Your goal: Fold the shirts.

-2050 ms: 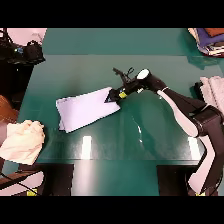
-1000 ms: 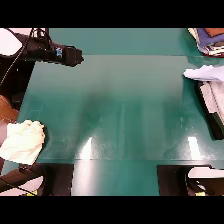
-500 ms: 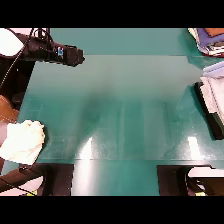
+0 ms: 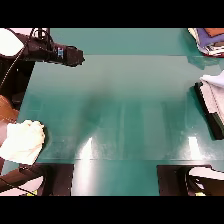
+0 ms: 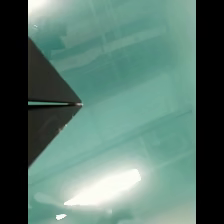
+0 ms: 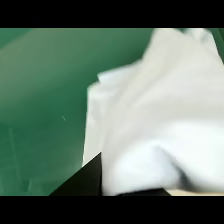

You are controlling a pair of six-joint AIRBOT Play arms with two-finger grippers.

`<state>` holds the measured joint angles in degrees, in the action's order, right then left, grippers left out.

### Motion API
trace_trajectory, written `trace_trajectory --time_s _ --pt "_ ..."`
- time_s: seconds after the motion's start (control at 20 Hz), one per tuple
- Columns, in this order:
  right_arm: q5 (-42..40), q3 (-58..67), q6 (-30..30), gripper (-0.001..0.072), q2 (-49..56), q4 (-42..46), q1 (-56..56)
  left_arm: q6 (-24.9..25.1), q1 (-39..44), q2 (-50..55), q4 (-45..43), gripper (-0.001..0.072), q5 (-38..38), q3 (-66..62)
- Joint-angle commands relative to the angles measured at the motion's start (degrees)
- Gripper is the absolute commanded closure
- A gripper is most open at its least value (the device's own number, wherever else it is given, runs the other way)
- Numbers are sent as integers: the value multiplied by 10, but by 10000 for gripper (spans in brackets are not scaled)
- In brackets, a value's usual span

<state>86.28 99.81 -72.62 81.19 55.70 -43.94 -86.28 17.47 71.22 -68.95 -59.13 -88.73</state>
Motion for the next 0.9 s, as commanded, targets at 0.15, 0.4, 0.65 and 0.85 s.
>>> trace_trajectory --time_s 0.15,0.4,0.65,0.85 --pt "24 -175 -4 614 -100 76 -92 14 0 0 -1 684 0 0" --pt "19 -227 -5 212 -134 88 -143 14 0 0 -1 684 0 0" --pt "5 -163 -16 213 -133 16 -92 14 0 0 -1 683 2 0" --pt "-30 -109 -17 214 -133 -37 66 12 0 0 0 683 -4 0"
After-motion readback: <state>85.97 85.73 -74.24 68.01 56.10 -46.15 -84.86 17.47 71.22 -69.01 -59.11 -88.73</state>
